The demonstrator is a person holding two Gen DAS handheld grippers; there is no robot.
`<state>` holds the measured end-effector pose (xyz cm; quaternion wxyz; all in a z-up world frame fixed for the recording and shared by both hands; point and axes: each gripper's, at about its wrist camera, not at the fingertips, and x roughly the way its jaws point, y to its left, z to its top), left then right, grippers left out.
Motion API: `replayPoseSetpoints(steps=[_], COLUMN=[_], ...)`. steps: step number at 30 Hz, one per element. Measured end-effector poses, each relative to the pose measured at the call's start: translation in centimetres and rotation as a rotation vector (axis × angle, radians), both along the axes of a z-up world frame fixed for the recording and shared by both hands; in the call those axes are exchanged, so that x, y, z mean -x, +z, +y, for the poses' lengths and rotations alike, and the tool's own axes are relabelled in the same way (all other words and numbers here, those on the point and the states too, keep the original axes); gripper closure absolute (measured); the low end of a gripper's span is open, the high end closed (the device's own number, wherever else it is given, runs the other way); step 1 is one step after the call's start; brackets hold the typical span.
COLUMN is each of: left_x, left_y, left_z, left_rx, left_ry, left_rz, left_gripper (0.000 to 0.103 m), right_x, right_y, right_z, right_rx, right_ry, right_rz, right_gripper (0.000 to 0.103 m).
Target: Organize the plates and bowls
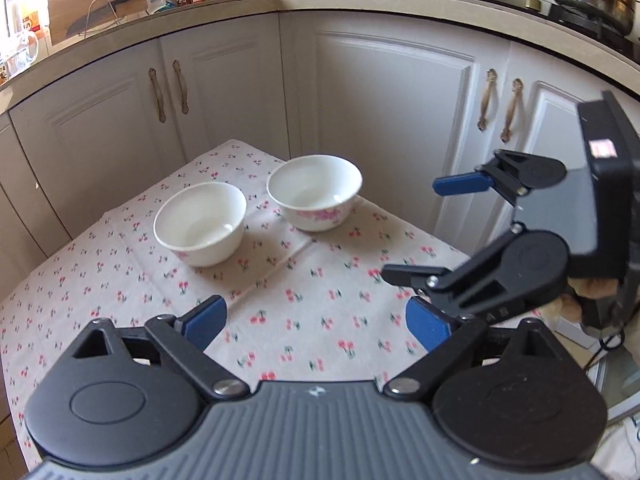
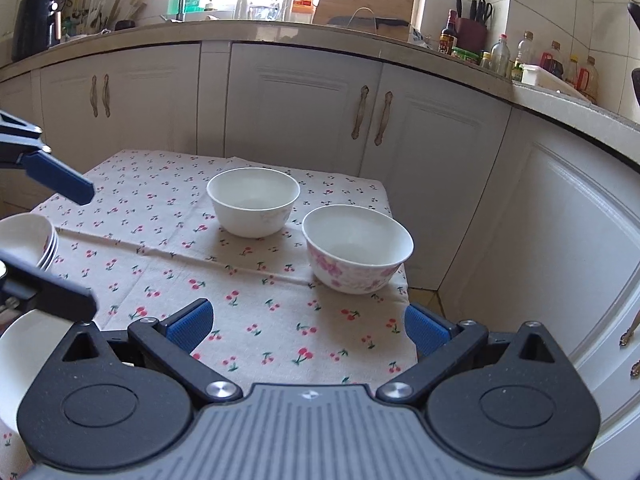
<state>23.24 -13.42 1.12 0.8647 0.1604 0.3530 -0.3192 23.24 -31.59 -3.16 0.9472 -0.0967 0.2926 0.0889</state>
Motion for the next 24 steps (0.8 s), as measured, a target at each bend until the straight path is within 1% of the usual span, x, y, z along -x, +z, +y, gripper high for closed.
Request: replayPoseSetpoints(steps=[5, 9, 16, 19, 24], left_x=[-4.1, -7.3, -11.5, -13.0, -15.4], left_y=[0.2, -0.3, -1.6, -2.1, -2.9], left_z=[-2.1, -3.9, -7.2, -8.4, -9.7], left_rx=[-0.004, -0.010, -0.028, -0.020, -0.035], left_ry=[-0.009, -0.017, -0.052, -0.064, -0.072], left_rz=[0.028, 0.068, 0.110, 0.137, 0.159], left_gripper=[0.007, 0.007, 0.007, 0.007, 0.008], right_x=[-2.2, -4.2, -7.0, -7.8, -9.2], right_y=[-0.2, -0.9, -2.5, -2.7, -3.3], right_z=[-1.1, -1.8, -3.6, -4.0, -4.0], right_rx=[0.013, 0.039, 0.018, -0.013, -0.010], right_ry=[0.016, 0.036, 0.061, 0.084, 0.096], right_rz=[0.011, 0.029, 0.070, 0.071, 0.055], right_gripper=[0.000, 0.000, 0.000, 0.000, 0.000])
